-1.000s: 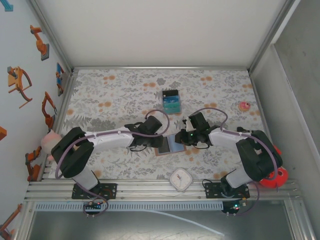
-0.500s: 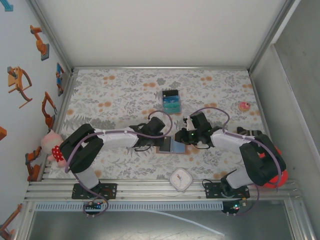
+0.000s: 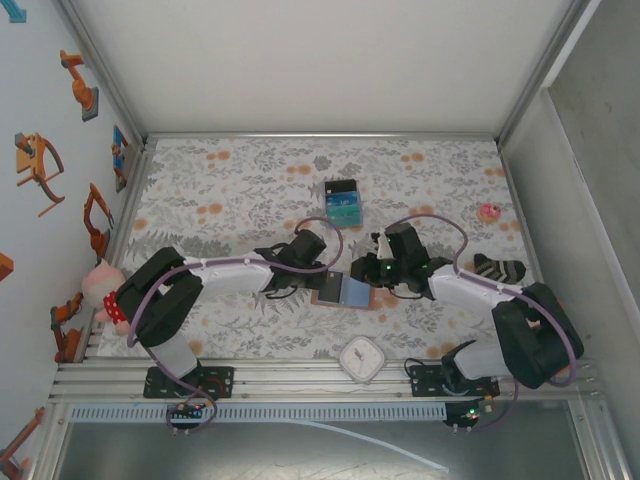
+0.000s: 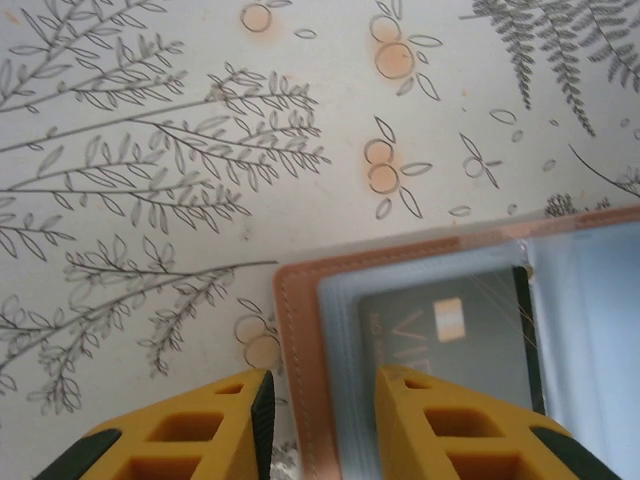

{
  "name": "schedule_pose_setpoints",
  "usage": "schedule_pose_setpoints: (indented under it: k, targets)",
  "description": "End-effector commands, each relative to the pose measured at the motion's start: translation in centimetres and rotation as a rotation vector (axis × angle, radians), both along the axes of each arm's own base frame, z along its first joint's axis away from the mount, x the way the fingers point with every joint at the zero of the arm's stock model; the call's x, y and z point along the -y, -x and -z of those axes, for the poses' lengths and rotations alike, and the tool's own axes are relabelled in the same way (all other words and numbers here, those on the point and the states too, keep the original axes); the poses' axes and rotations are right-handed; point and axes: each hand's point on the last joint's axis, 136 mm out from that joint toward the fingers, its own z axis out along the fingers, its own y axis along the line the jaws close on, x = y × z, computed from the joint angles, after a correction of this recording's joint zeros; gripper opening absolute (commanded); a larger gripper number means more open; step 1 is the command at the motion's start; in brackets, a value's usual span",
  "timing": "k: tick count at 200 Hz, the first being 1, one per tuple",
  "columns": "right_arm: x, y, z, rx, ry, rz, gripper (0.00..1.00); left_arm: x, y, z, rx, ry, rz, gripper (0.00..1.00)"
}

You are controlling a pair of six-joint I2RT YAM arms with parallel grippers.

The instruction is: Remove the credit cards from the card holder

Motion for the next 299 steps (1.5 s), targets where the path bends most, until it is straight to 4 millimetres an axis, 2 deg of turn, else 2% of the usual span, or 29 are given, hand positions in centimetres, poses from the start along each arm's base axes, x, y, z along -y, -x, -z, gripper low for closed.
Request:
schedule_pose_setpoints:
  k: [1,24,71,164,234,299]
  targets:
    - [0.0,0.5,0.4,-0.035,-0.008,0.032,0.18,-0.1,0.4,-0.2,0.008,-0.042,0.02,0.32]
    - [-0.2,1.2,1.2,-0.065,-0.003,0.031,0.18,0.0,0.7,0.8,-0.02,-0.052,0.022,0.31]
    - [-1.9,2.1,2.6,-0.106,-0.007,-0.008,0.18,0.4,1.3,1.3,-0.049,-0.047,0.035,0.26]
    - [-3.0,1.6,4.7,-0.163,-0.037,-0.001,0.18,0.0,2.2,2.4,-0.082,-0.075,0.029,0.17]
    - [-3.6,1.3,4.1,-0.15,-0.083,-0.006,0.15,0.2,2.4,2.6,-0.092,-0.075,0.026,0.11]
    - [-3.4,0.9,3.0,-0.135,-0.119,0.005,0.14,0.2,2.5,2.8,-0.097,-0.076,0.023,0.09]
